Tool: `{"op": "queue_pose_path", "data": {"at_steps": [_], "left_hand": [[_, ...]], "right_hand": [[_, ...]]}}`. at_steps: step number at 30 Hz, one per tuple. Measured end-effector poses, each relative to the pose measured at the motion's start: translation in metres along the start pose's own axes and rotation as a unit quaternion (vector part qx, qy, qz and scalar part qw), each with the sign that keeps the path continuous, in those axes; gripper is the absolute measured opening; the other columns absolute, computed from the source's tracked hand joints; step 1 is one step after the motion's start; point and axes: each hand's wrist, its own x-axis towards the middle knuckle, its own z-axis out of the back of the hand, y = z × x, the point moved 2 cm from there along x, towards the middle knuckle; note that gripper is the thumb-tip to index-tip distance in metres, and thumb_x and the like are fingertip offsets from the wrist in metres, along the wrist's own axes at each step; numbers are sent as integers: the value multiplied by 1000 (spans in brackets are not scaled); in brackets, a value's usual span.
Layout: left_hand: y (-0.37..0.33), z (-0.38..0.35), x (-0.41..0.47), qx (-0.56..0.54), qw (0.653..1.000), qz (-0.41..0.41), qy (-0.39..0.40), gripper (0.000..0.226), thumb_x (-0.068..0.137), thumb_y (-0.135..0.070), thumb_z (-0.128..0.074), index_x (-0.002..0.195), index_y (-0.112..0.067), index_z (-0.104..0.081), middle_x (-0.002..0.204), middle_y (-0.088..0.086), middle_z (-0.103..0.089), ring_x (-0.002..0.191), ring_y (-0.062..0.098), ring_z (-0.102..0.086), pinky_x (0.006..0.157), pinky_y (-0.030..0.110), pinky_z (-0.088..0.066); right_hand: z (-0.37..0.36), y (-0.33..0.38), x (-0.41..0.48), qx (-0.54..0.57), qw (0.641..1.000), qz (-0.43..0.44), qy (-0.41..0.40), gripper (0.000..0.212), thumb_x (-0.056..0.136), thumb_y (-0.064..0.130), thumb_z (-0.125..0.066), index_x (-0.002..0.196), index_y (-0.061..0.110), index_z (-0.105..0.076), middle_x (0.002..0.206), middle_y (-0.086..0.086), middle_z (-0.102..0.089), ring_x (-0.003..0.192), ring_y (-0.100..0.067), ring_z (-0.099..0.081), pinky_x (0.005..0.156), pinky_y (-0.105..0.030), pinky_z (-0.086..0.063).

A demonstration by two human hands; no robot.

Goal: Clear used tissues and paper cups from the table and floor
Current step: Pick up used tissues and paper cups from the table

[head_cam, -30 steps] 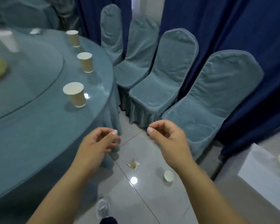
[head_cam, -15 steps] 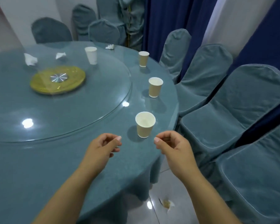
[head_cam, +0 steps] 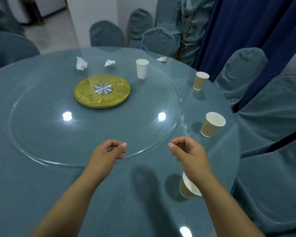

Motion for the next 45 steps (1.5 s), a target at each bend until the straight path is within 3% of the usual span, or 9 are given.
{"op": "queue_pose_path", "data": {"at_steps": [6, 12, 14, 18, 27, 30, 36, 41, 45], "left_hand": [[11, 14, 64, 101, 992, 11, -70, 13, 86, -26, -66, 88, -13, -64, 82, -1, -61, 81, 17, -57, 66, 23, -42], [53, 67, 118, 406, 906, 34, -118, 51, 87, -40, -61, 129, -12, -52, 138, 9, -48, 131, 29, -37, 110, 35, -23], [67, 87, 132, 478, 872, 56, -90, 62, 89, -47, -54, 140, -15, -39, 152, 12, -31, 141, 30, -22, 116, 36, -12], [93, 129, 149, 544, 824, 150, -45, 70, 92, -56, -39, 150, -22, -18, 160, 8, -6, 146, 33, 4, 118, 46, -5], [90, 142, 156, 657, 745, 74, 87, 44, 96, -42, -35, 128, -14, -44, 139, 18, -46, 120, 33, -51, 100, 39, -37], [86, 142, 159, 633, 766, 32, 107, 45, 94, -44, -38, 130, -17, -46, 128, 13, -57, 117, 31, -54, 94, 37, -43], [95, 158, 166, 439, 887, 32, 139, 48, 87, -51, -54, 129, -28, -50, 134, -1, -55, 123, 22, -51, 102, 38, -41], [90, 184, 184, 466, 881, -13, 77, 48, 86, -47, -58, 126, -22, -54, 136, 0, -48, 126, 25, -42, 105, 42, -37], [90, 204, 198, 488, 872, 19, 20, 57, 87, -45, -59, 135, -19, -44, 146, 8, -35, 136, 30, -27, 111, 42, -28]], "right_hand": [[-18, 1, 82, -32, 999, 5, 44, 14, 82, 14, -70, 72, 22, -64, 68, 3, -63, 67, -15, -57, 63, -27, -43], [-71, -12, 128, -122, 986, -6, 115, 13, 82, 17, -69, 74, 22, -60, 72, 4, -60, 69, -14, -54, 67, -26, -45], [-98, -16, 135, -195, 967, -4, 161, 7, 84, 21, -67, 85, 20, -61, 80, 3, -61, 75, -15, -55, 69, -26, -45], [-156, -22, 135, -366, 892, 21, 262, 49, 90, 33, -59, 133, 12, -47, 130, -9, -52, 121, -23, -49, 103, -31, -38], [-244, -46, 116, -512, 787, -74, 336, 77, 97, 47, -39, 151, 15, 4, 160, -7, -7, 146, -30, -8, 116, -47, -20], [-246, -57, 115, -559, 766, -117, 296, 79, 96, 54, -30, 151, 13, 8, 161, -2, 5, 147, -29, -1, 113, -60, -15], [-224, -66, 131, -572, 767, -189, 221, 86, 90, 68, -18, 150, 14, 13, 159, 5, 14, 147, -29, 8, 111, -65, -9], [-210, -63, 156, -572, 774, -215, 167, 89, 90, 67, -24, 150, 14, 13, 159, 3, 17, 145, -35, 12, 111, -66, -3], [-227, -51, 160, -544, 813, -119, 172, 80, 94, 56, -36, 152, 17, 4, 160, 3, 11, 146, -31, 8, 115, -58, -7]]}}
